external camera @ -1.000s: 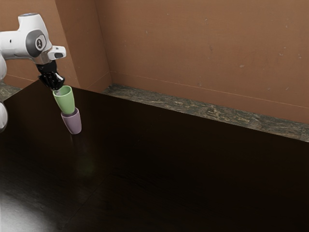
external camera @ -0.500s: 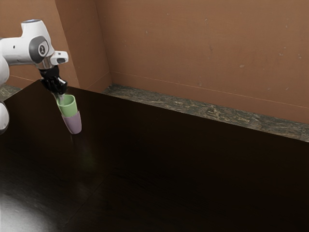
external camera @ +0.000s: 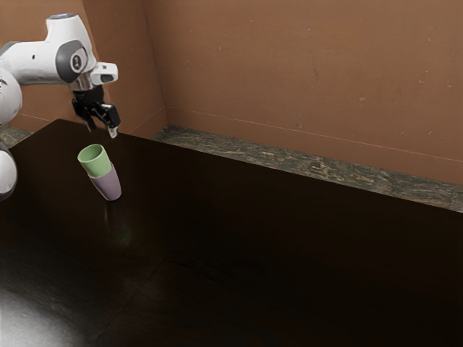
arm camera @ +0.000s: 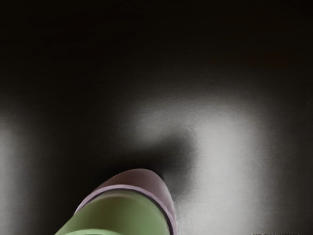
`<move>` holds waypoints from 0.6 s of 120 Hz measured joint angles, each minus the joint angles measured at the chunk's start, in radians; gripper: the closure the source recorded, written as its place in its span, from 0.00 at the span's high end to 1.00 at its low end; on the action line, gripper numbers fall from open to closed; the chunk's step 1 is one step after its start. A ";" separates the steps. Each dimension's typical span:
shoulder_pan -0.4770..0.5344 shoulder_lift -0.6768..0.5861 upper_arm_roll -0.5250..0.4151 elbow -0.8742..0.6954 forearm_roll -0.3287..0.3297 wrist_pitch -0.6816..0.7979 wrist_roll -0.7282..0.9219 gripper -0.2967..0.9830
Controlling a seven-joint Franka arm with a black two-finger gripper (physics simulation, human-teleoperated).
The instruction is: Place the right cup onto the left cup
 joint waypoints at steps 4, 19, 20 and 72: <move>-0.021 -0.025 -0.005 -0.028 -0.001 -0.003 -0.004 0.73; -0.075 -0.090 -0.028 -0.110 -0.004 -0.025 -0.024 0.75; -0.078 -0.096 -0.029 -0.118 -0.005 -0.027 -0.026 0.75; -0.156 -0.460 -0.037 -0.445 -0.027 -0.146 -0.126 0.77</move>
